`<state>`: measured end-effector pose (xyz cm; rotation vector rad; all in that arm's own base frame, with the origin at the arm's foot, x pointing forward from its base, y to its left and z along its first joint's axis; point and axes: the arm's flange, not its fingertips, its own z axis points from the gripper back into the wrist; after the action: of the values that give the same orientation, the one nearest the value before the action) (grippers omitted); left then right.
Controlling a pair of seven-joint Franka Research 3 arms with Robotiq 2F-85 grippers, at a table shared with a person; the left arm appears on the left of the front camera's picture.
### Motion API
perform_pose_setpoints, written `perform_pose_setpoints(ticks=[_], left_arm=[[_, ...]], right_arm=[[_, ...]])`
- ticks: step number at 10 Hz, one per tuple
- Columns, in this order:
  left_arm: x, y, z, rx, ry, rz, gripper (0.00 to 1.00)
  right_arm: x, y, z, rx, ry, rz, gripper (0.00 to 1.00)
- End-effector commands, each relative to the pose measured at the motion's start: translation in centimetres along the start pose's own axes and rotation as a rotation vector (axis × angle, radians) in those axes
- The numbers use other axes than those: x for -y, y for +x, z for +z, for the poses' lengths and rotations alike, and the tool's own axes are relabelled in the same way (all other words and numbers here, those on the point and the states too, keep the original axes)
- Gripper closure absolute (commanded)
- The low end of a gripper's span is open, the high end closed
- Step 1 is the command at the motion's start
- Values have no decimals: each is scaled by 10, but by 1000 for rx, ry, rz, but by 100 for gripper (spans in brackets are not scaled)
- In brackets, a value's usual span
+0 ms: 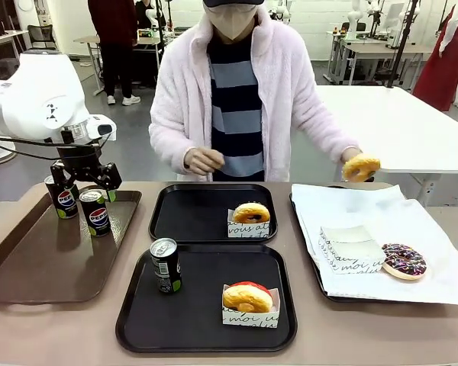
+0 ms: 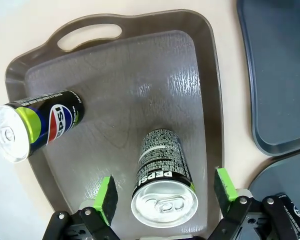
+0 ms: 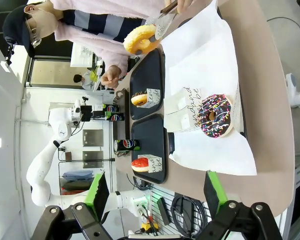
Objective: Set up donuts and drinks on trays.
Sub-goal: Pick up one Pepsi coke from the Handle tray and place it on the Flat Tray without a Pepsi coke.
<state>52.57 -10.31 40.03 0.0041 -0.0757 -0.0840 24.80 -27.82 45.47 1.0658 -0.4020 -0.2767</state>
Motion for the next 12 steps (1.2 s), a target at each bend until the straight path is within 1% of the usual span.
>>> perform_pose_setpoints(ticks=[1, 4, 7, 11, 12], left_arm=[[4, 0, -7, -13, -7, 35, 0], [3, -2, -17, -30, 6, 44, 0], [-1, -1, -24, -11, -7, 58, 0], [-2, -4, -26, -37, -6, 61, 0], [-1, -3, -26, -58, -8, 67, 11]], right_arm=[[1, 2, 0, 11, 22, 17, 0], [1, 2, 0, 11, 22, 17, 0], [1, 2, 0, 11, 22, 17, 0], [1, 2, 0, 11, 22, 17, 0], [1, 2, 0, 11, 22, 17, 0]])
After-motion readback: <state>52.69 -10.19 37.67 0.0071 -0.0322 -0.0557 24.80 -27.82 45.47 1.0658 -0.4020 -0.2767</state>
